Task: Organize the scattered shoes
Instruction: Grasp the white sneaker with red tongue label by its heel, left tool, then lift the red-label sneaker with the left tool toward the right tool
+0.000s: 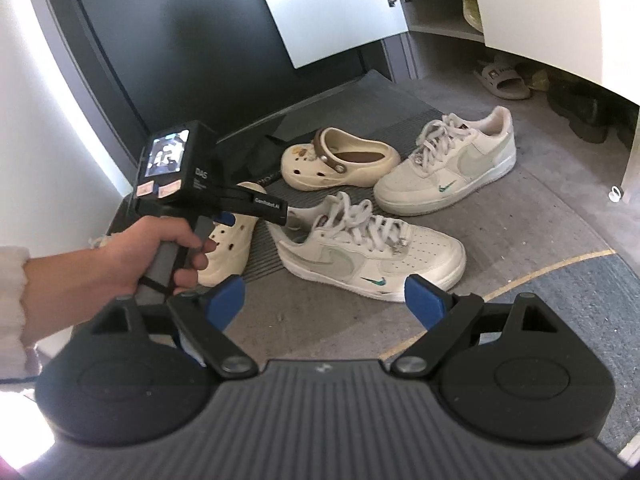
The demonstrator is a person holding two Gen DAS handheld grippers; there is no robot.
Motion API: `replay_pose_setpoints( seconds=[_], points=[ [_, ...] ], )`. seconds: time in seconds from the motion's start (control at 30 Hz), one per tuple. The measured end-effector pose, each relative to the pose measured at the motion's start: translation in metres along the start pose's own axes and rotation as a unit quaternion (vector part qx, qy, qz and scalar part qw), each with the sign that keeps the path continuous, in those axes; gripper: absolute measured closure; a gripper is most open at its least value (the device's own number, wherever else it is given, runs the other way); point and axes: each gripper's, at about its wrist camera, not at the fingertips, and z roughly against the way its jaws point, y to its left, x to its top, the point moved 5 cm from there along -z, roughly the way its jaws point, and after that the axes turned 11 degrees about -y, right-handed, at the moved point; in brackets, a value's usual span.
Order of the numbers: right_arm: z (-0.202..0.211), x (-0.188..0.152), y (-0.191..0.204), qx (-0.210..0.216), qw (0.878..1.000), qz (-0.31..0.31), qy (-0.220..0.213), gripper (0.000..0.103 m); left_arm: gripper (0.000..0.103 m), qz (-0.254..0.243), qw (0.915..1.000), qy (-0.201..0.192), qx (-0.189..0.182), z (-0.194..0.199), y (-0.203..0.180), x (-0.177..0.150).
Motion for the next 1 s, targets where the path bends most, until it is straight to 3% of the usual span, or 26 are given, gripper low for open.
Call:
replay_pose_setpoints(
  seconds=[0.2, 0.27, 0.3, 0.33, 0.43, 0.6, 0.77, 1.0],
  points=[
    [-0.016, -0.006, -0.013, -0.007, 1.000, -0.018, 0.023, 0.014, 0.043, -0.005, 0.9995, 0.030, 0.005, -0.032, -0.005, -0.004],
    [-0.020, -0.009, -0.016, -0.008, 0.999, -0.020, 0.030, 0.014, 0.054, 0.007, 0.9994, 0.034, -0.004, -0.036, -0.004, -0.004],
    [-0.021, -0.010, -0.018, -0.008, 0.999, -0.023, 0.033, 0.014, 0.069, 0.018, 0.9991, 0.035, -0.018, -0.036, -0.006, -0.005],
    [-0.022, -0.011, -0.020, -0.010, 0.999, -0.027, 0.036, 0.014, 0.075, 0.019, 0.9989, 0.036, -0.021, -0.035, -0.009, -0.005],
    [-0.024, -0.014, -0.024, -0.012, 0.998, -0.033, 0.042, 0.014, 0.077, 0.009, 0.9989, 0.044, -0.012, -0.030, -0.016, -0.006],
    [-0.022, -0.017, -0.027, -0.016, 0.998, -0.041, 0.047, 0.014, 0.077, 0.044, 0.9957, 0.078, -0.026, -0.024, -0.011, -0.010],
    [-0.015, -0.016, -0.026, -0.013, 0.998, -0.040, 0.042, 0.014, 0.076, 0.060, 0.9896, 0.126, -0.034, 0.004, -0.011, -0.028],
    [-0.005, -0.017, -0.025, -0.008, 0.998, -0.041, 0.041, 0.014, 0.076, 0.081, 0.9830, 0.161, -0.033, 0.035, -0.007, -0.052]
  ],
)
